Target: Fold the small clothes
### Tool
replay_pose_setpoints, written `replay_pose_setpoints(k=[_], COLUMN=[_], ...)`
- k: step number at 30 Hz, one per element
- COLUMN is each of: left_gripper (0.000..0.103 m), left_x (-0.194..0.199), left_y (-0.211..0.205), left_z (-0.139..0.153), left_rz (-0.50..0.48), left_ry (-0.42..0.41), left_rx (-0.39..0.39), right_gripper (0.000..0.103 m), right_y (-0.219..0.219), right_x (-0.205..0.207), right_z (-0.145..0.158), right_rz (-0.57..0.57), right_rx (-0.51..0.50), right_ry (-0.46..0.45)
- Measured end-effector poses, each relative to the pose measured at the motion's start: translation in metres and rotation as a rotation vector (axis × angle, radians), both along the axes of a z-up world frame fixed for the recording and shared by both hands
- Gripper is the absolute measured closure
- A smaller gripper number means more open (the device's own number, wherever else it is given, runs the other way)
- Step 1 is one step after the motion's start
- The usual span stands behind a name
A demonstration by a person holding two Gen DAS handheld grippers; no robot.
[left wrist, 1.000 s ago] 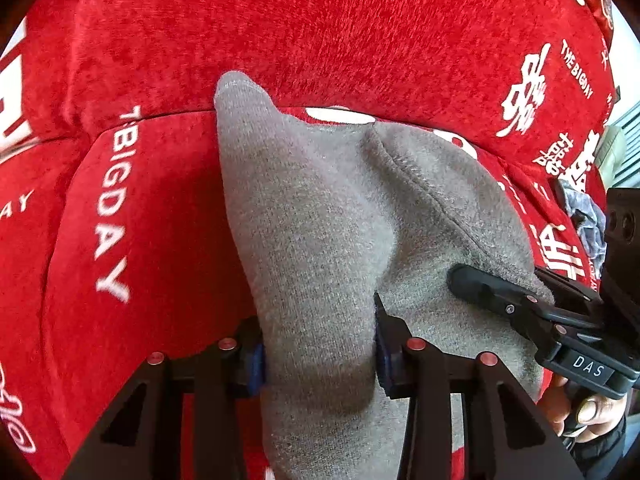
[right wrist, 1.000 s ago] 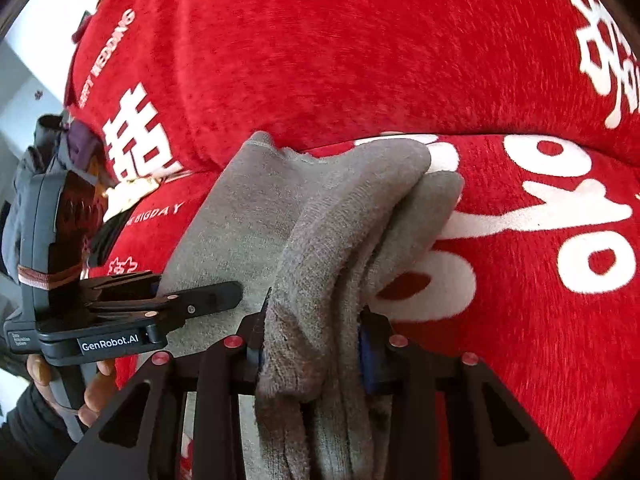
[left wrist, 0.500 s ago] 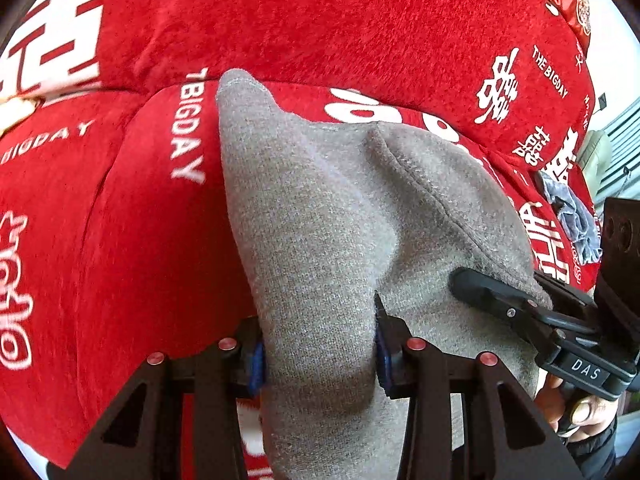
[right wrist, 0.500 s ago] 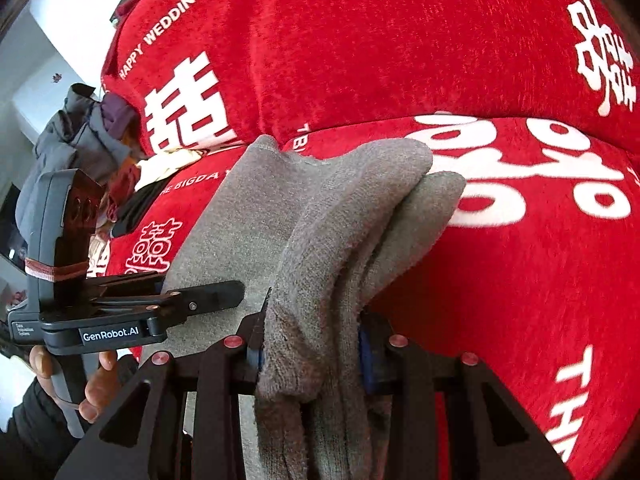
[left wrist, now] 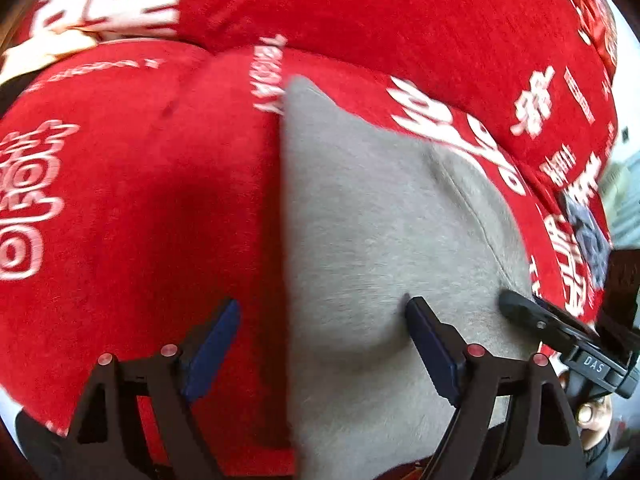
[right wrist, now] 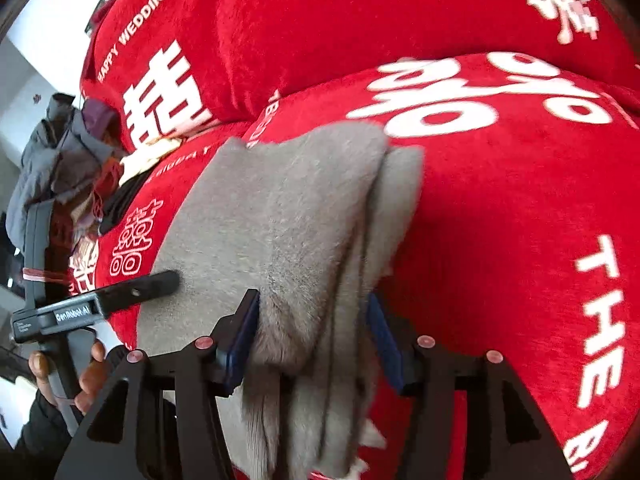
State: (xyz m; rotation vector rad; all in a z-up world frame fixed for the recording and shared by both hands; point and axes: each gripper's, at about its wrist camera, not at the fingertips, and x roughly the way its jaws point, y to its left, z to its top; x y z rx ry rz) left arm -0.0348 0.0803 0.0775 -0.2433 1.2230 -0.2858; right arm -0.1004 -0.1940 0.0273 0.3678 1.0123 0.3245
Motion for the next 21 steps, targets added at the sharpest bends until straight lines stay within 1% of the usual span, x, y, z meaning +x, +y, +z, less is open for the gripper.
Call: replay_pose_setpoints(k=[2,3,4,6,8,9,10,12,13,14,15,16,18,19,21], left_gripper=[0.017,0.017,0.017,0.017,0.017,0.017,0.018,0.018,0.018,0.018,0.017,0.017,0.017,0.017,0.017], left_x=[-0.009,-0.014,-0.015,-0.021,-0.024,-0.024,-0.023,-0.019,-0.018,-0.017,-0.016,-0.015,-0.014,-0.011,-0.007], left_y=[0.006,0.005,0.004,-0.009,-0.024,-0.029,-0.035,-0.043,-0.044,-0.046,-0.046,-0.042,-0.036,-0.034,-0.033], left_z=[0.019,0.028,0.032,0.043,0.044,0.043,0.036,0.023,0.014,0.005,-0.003,-0.005,0.0,0.008,0.022], left_rz=[0.033,0.033,0.028,-0.021,-0.086,-0.097,-0.114,-0.126,-0.121,-0.121,-0.13,-0.125,-0.111,-0.102,-0.091], left_ry=[-0.07,-0.101,-0.113,-0.145,-0.165,-0.168,-0.16,-0.127,-0.118,-0.111,-0.091,-0.08,-0.05,-0.056,-0.112], left_rx=[0.03,0.025,0.018,-0.025,-0.042,-0.033,-0.023,-0.004,0.034,0.084,0.108,0.084,0.062,0.056,0.067], right_gripper=[0.044,0.044,0.044,0.044,0.044,0.044,0.044,0.045,0.045,0.045,0.045,0.045,0.044,0.044,0.037], right_y=[-0.004,-0.002,0.002,0.015,0.032,0.038,0.043,0.043,0.039,0.033,0.029,0.027,0.025,0.024,0.019], right_x=[-0.009,-0.011,-0.015,-0.02,-0.023,-0.023,-0.022,-0.019,-0.017,-0.017,-0.017,-0.017,-0.015,-0.014,-0.005], right_z=[0.015,0.02,0.027,0.038,0.039,0.036,0.031,0.013,0.005,0.001,0.001,0.002,0.01,0.015,0.027], right_rz=[-0.003,0.001,0.019,0.083,0.177,0.207,0.229,0.225,0.216,0.208,0.208,0.21,0.218,0.223,0.218], right_rx=[-0.023,-0.032,-0.041,-0.048,-0.036,-0.035,-0.042,-0.071,-0.057,-0.023,0.003,0.015,0.014,0.008,-0.022], right_ry=[-0.048,-0.069,-0.1,-0.155,-0.177,-0.175,-0.17,-0.138,-0.122,-0.133,-0.138,-0.13,-0.122,-0.132,-0.169])
